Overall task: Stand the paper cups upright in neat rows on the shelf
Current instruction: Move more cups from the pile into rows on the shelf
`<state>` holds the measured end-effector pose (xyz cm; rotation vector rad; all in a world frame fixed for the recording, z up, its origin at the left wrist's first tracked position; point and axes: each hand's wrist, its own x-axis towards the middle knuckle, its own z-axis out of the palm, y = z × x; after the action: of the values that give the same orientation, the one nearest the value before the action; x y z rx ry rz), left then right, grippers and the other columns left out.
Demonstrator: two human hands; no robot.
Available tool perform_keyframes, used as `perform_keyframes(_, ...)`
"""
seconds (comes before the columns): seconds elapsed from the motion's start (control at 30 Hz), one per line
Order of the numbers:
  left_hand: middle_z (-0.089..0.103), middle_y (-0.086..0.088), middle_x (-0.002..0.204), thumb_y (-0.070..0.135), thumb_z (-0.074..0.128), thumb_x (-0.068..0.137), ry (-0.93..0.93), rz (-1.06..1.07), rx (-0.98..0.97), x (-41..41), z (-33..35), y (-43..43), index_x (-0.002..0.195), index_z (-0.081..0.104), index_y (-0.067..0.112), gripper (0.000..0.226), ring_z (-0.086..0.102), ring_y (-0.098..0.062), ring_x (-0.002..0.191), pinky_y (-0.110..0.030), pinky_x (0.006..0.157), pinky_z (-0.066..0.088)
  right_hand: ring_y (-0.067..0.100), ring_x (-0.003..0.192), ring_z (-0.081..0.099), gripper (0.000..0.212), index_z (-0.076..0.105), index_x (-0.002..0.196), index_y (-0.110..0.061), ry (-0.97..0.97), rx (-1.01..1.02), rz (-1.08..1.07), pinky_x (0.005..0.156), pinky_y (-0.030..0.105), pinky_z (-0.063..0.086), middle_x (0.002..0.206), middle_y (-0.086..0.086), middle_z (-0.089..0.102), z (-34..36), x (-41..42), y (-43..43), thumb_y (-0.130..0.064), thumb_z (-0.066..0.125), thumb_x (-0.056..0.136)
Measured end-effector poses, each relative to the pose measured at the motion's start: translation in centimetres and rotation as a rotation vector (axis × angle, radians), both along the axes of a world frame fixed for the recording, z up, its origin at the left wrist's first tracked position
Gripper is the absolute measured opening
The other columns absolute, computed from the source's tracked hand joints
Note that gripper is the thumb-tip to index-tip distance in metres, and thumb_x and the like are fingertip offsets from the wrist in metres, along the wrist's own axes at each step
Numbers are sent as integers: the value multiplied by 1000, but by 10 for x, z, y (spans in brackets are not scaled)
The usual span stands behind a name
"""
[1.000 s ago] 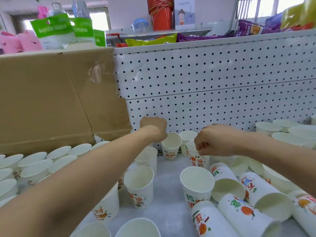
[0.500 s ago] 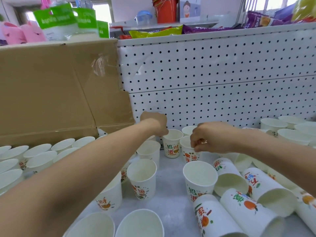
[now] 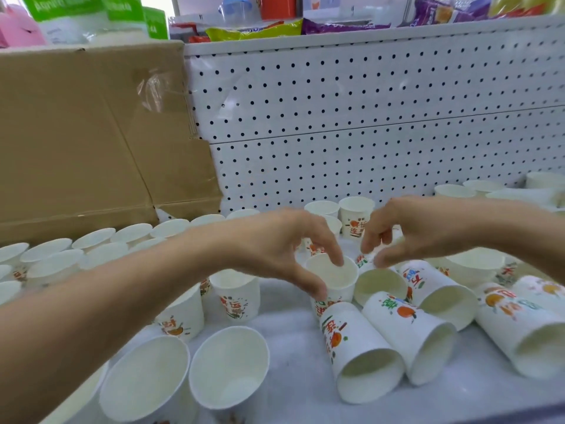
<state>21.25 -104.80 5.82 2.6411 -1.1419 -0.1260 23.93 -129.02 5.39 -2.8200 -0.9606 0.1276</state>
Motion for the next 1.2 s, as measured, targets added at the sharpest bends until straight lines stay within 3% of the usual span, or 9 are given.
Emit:
perform_keyframes(0.1, 64, 16, 98, 44, 80, 72, -120, -11, 128, 0, -8, -15, 89, 73, 34, 21, 52, -5, 95, -33, 85, 44, 1, 77, 55, 26, 64, 91, -41, 13, -82, -42, 73, 28, 51, 84, -15, 58, -6, -10, 3, -50, 74, 69)
perform_keyframes(0.23, 66, 18, 76, 36, 77, 77, -188, 39, 173, 4, -10, -13, 79, 72, 32, 6, 57, -3, 80, -20, 70, 45, 1, 67, 48, 12, 57, 92, -34, -215, -234, -23, 62, 29, 48, 71, -15, 50, -21, -10, 12, -38, 61, 81)
perform_keyframes(0.33, 62, 21, 69, 35, 75, 77, -234, 99, 183, 6, -10, -3, 77, 71, 33, 5, 58, 2, 72, -16, 62, 44, 2, 61, 44, 3, 57, 86, -30, -346, -149, -62, 51, 23, 35, 64, -16, 47, -19, -1, 15, -28, 56, 84)
perform_keyframes(0.43, 64, 21, 67, 33, 73, 78, -255, 164, 210, 8, -11, 6, 79, 72, 30, 3, 60, 0, 70, -20, 64, 49, 2, 61, 48, 10, 59, 77, -29, -287, 12, -119, 52, 23, 34, 65, -15, 50, -14, 8, 19, -23, 58, 84)
perform_keyframes(0.6, 68, 17, 73, 35, 73, 79, -306, 230, 217, 15, -14, 14, 84, 75, 28, 8, 59, -2, 72, -15, 68, 43, 1, 65, 51, 8, 68, 82, -19, -127, 78, -120, 52, 14, 34, 73, -12, 59, -20, 18, 36, -17, 61, 86)
perform_keyframes(0.77, 68, 18, 78, 39, 71, 82, -333, 243, 237, 18, -18, 19, 87, 74, 29, 12, 59, -1, 76, -19, 74, 40, 9, 75, 60, 11, 71, 89, -17, -78, 113, -135, 63, 20, 48, 85, -5, 65, -31, 27, 47, -16, 60, 88)
perform_keyframes(1.0, 69, 15, 78, 40, 73, 80, -343, 303, 237, 13, -20, 19, 88, 73, 29, 13, 60, -3, 76, -13, 63, 29, 8, 59, 66, 6, 66, 88, -14, -54, 209, -167, 59, 24, 53, 73, 2, 70, -37, 23, 53, -16, 61, 89)
perform_keyframes(1.1, 69, 14, 85, 44, 71, 81, -330, 354, 210, 5, -15, 18, 93, 72, 30, 18, 61, -2, 80, -19, 69, 43, 10, 63, 64, 15, 62, 92, -15, -98, 203, -160, 62, 27, 50, 72, -6, 65, -35, 18, 51, -30, 60, 90)
perform_keyframes(1.2, 69, 15, 90, 48, 66, 83, -331, 411, 61, -17, -7, 18, 98, 72, 31, 23, 60, 1, 84, -25, 78, 51, 8, 71, 53, 22, 60, 100, -23, -222, 194, -127, 63, 28, 41, 76, -15, 52, -26, 10, 39, -42, 58, 89)
